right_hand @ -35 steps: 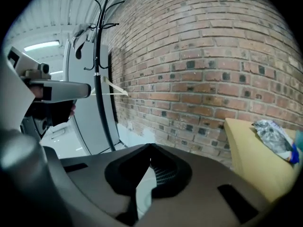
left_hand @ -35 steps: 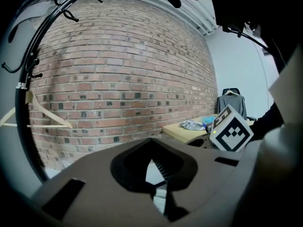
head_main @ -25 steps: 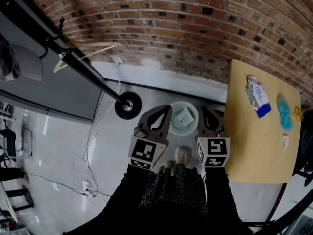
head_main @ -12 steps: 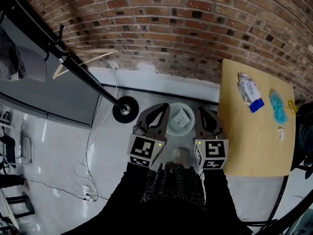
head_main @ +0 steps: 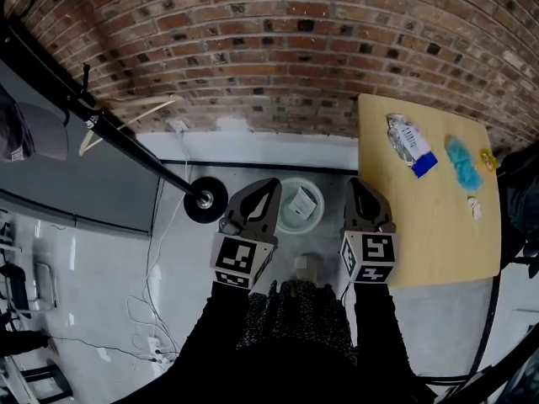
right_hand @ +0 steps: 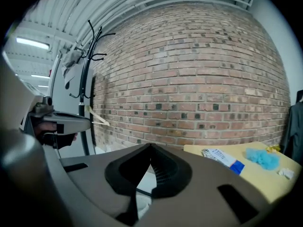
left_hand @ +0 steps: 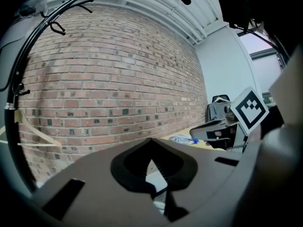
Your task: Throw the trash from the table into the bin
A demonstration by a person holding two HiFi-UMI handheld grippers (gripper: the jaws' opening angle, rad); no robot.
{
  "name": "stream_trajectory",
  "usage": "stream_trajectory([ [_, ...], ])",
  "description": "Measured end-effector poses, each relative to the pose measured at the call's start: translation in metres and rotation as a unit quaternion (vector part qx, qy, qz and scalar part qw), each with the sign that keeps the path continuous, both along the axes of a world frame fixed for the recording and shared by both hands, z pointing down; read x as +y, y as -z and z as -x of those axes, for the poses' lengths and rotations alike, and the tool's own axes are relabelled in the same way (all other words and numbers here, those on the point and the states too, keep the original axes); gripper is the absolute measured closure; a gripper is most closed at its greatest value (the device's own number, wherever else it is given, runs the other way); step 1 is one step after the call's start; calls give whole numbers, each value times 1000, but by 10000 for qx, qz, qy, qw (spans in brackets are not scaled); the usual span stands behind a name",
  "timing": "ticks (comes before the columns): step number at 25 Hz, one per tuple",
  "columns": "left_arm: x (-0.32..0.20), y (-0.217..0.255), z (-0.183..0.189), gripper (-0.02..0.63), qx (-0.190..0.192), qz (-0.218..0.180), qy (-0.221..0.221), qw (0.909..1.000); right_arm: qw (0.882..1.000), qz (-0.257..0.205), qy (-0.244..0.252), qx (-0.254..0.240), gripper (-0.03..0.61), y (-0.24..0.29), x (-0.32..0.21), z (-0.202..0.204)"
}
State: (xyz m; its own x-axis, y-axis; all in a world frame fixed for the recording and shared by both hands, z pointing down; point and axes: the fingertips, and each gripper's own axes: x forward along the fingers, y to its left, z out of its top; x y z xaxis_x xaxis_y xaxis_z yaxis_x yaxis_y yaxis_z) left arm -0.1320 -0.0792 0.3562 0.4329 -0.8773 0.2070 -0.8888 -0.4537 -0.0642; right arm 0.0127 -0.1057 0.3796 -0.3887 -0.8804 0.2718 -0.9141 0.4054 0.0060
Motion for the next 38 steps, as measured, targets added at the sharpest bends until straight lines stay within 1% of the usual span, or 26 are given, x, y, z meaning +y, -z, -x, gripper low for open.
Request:
stream_trajectory([
  [2, 4, -1, -5, 607, -10, 73, -132, 9999, 9998, -24, -170, 30, 568, 2, 5, -10],
  [5, 8, 7, -10, 607, 23, -55, -304, 9995, 9990, -34, -447, 45, 568, 5, 14, -23],
  [8, 10, 10, -18, 607, 45, -92, -462, 9989, 9975, -76, -703, 77, 568, 10, 22, -37],
  [14, 13, 17, -46, 607, 131, -171, -817, 9964, 9942, -167, -1035, 225, 568, 20, 33, -67],
  [19, 8, 18, -66, 607, 103, -195, -969, 9950, 9915, -138, -1271, 257, 568, 20, 28, -96],
  [22, 2, 17, -75, 607, 119, -173, -956, 9952, 9913, -115, -1276, 288, 567, 15, 20, -110],
  [27, -13, 13, -96, 607, -48, -146, -911, 9957, 9913, -22, -1266, 358, 566, 5, 0, -136],
  [35, -35, -2, -127, 607, -111, 79, -729, 9972, 9931, 249, -994, 562, 565, -24, -40, -169],
  [38, -42, -5, -134, 607, -139, 138, -642, 9977, 9940, 428, -800, 611, 563, -37, -55, -175],
])
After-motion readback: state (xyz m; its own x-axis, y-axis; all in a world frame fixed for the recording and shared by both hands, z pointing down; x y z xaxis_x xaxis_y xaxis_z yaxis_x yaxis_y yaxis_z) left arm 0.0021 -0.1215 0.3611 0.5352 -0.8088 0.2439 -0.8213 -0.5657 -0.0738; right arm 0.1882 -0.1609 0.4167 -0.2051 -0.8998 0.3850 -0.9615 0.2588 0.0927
